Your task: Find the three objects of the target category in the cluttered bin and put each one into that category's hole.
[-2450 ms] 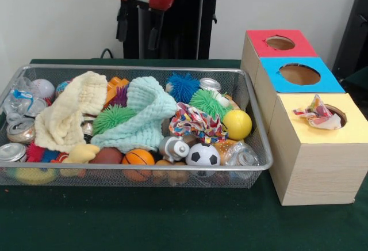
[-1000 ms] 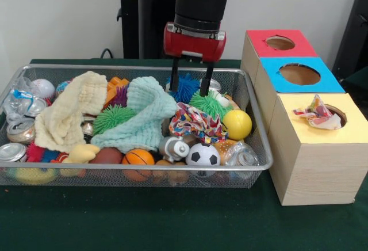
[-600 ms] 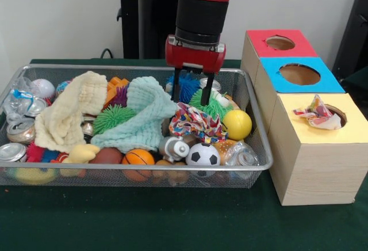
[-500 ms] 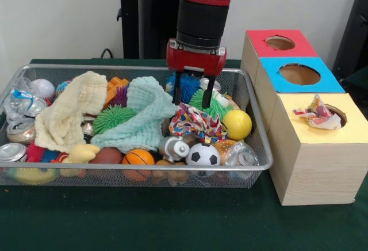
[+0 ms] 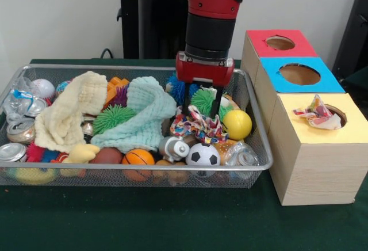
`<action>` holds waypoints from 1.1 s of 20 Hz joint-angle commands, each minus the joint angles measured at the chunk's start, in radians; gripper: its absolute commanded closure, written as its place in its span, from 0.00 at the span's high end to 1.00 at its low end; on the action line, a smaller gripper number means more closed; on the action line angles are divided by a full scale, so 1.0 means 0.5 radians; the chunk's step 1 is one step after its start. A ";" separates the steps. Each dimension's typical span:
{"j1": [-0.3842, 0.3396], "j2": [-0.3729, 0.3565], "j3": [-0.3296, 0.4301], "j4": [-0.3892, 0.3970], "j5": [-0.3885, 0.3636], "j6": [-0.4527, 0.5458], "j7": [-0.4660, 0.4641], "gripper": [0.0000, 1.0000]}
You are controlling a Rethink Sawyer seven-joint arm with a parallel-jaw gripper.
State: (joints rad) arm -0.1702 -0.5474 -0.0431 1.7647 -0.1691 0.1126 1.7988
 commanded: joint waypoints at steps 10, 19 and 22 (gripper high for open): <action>0.104 0.249 0.007 -0.180 0.182 -0.109 0.361 1.00; 0.079 0.084 -0.019 -0.134 0.254 -0.259 0.418 1.00; 0.024 0.036 0.056 -0.143 0.246 -0.175 0.352 1.00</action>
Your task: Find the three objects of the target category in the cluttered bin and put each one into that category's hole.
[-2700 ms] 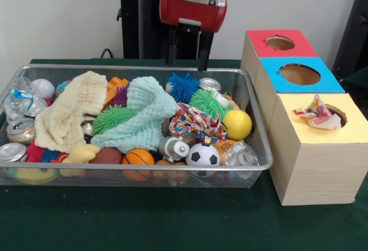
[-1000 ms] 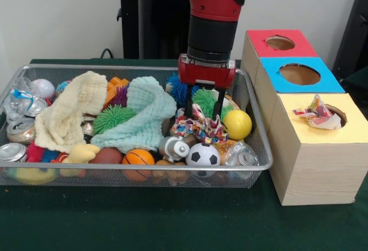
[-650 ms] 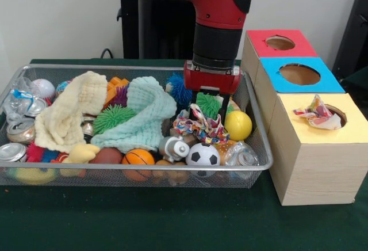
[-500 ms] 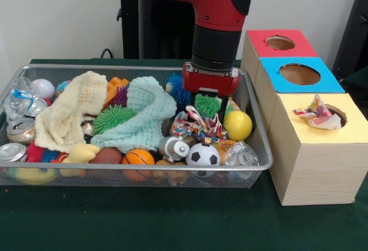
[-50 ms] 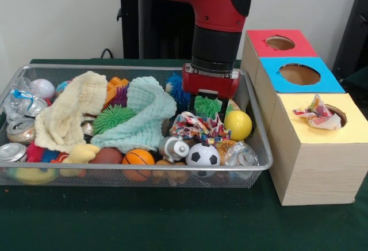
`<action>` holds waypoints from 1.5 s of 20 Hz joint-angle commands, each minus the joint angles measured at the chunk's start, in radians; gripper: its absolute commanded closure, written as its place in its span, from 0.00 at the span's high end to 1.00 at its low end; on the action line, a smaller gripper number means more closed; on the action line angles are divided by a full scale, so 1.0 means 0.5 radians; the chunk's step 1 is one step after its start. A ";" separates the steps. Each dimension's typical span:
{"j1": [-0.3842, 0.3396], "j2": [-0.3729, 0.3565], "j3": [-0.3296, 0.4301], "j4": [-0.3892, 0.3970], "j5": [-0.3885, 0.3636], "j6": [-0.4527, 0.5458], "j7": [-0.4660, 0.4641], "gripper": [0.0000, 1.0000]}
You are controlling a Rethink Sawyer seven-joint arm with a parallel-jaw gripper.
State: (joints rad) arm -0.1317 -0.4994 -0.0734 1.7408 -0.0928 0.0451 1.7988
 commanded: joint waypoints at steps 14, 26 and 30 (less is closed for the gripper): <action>-0.063 -0.055 0.124 -0.223 0.054 -0.001 0.244 0.00; 0.026 -0.156 0.061 -0.181 0.097 0.106 0.302 0.00; 0.178 -0.311 -0.092 -0.214 0.149 0.447 0.296 0.00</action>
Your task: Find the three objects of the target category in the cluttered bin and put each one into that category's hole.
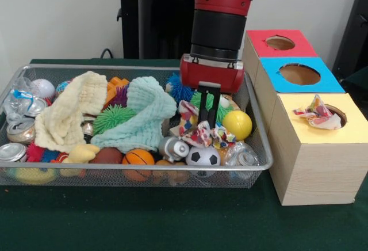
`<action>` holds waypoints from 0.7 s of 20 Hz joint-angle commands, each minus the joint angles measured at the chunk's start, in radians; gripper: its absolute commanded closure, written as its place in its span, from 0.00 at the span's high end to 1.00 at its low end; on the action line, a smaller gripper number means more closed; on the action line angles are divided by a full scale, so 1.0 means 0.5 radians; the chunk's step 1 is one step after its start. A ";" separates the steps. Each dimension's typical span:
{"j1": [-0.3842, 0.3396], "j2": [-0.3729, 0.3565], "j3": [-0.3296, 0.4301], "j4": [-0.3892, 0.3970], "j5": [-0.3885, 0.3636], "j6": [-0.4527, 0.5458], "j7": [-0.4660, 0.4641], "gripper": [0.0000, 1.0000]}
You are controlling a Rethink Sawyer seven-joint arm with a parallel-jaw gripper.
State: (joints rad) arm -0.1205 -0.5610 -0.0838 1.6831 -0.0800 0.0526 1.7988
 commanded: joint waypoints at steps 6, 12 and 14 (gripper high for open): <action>0.271 -0.273 -0.167 -0.239 0.140 0.858 0.267 0.00; 0.260 -0.303 -0.124 -0.347 0.150 1.017 0.269 0.00; 0.277 -0.299 -0.124 -0.391 0.151 1.069 0.288 0.00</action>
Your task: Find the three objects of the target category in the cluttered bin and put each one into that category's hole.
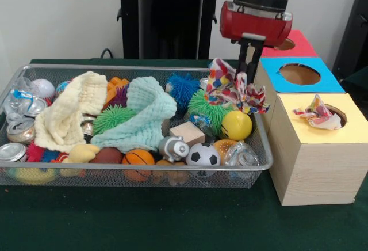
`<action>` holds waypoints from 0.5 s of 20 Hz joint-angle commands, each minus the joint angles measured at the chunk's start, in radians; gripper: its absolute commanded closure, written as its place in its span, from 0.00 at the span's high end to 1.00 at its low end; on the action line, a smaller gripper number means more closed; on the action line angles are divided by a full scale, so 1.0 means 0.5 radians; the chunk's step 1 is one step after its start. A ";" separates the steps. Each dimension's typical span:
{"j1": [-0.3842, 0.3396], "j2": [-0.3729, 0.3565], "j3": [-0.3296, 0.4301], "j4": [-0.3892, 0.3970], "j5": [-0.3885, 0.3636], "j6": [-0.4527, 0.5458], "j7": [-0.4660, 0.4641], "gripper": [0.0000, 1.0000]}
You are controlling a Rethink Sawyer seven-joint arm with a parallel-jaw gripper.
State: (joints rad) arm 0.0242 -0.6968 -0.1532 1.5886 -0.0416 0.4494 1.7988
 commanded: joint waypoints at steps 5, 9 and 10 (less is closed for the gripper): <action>-0.018 -0.050 0.060 -0.276 0.116 0.418 0.302 0.00; 0.005 -0.068 0.107 -0.269 0.195 0.475 0.350 0.00; 0.006 -0.071 0.123 -0.237 0.216 0.459 0.355 0.00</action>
State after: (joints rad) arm 0.0257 -0.7361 -0.1525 1.4858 0.0138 0.5375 1.7988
